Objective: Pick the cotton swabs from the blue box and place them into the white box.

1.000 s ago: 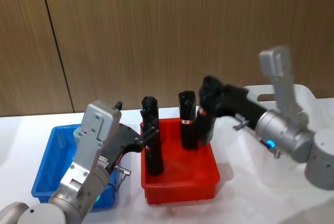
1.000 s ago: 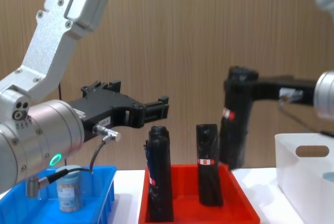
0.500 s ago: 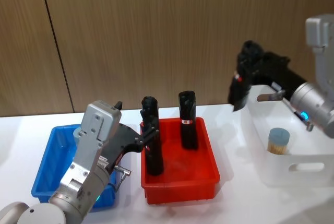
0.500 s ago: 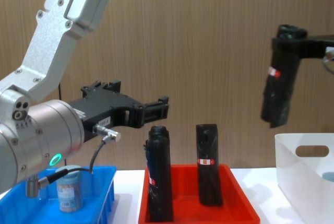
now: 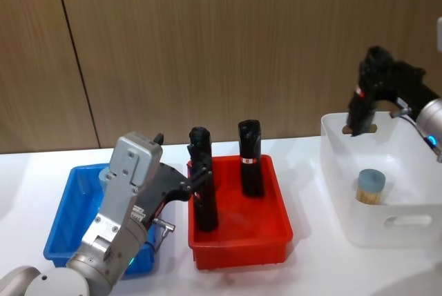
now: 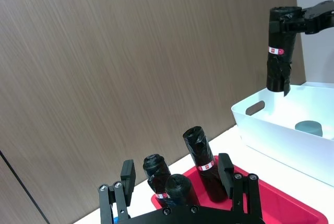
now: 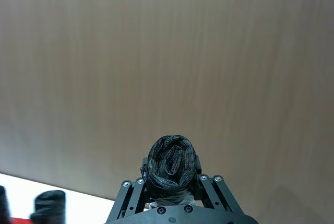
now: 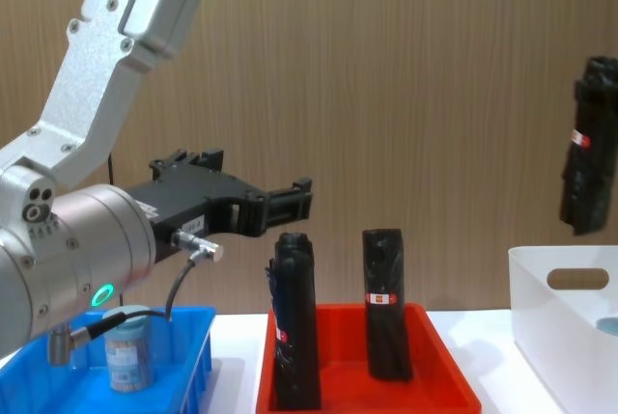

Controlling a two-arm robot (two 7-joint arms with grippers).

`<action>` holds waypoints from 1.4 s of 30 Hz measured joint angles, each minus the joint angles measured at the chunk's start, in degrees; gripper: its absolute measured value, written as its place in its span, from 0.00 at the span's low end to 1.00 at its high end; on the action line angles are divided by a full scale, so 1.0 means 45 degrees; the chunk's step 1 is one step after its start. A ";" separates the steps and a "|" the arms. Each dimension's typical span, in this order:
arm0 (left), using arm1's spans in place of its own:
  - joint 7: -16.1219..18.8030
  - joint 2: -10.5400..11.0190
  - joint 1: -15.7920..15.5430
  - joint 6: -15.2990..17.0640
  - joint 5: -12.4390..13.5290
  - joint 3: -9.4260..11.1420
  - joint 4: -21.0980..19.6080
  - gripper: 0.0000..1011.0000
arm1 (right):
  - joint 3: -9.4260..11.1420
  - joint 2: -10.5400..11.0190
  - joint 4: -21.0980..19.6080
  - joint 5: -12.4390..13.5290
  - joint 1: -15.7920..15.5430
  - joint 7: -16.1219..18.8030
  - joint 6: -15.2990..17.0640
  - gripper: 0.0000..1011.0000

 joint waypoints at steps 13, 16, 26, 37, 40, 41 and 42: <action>0.0000 0.0000 0.0000 0.0000 0.0000 0.0001 0.0000 0.99 | 0.0007 -0.0133 0.3065 -0.0699 0.1232 -0.0442 -0.0830 0.39; -0.0001 0.0000 0.0000 0.0000 0.0001 0.0000 0.0000 0.99 | -0.0037 -0.0198 0.3690 -0.0796 0.1490 -0.0516 -0.1022 0.39; 0.0000 0.0000 0.0000 0.0000 0.0000 0.0000 0.0000 0.99 | -0.0220 -0.0460 0.6038 -0.1085 0.2488 -0.0753 -0.1800 0.57; 0.0000 0.0000 0.0000 0.0000 0.0000 0.0000 0.0000 0.99 | -0.0271 -0.0537 0.6428 -0.1076 0.2627 -0.0656 -0.2067 0.91; 0.0000 0.0000 0.0000 0.0000 0.0001 0.0000 0.0000 0.99 | -0.0271 -0.0523 0.6215 -0.1047 0.2512 -0.0632 -0.2018 0.97; 0.0000 0.0000 0.0000 0.0000 0.0000 0.0000 0.0000 0.99 | -0.0271 -0.0520 0.6169 -0.1032 0.2484 -0.0624 -0.2002 0.99; 0.0000 0.0000 0.0000 0.0000 0.0001 0.0001 0.0000 0.99 | -0.0271 -0.0517 0.6128 -0.1012 0.2459 -0.0616 -0.1988 0.99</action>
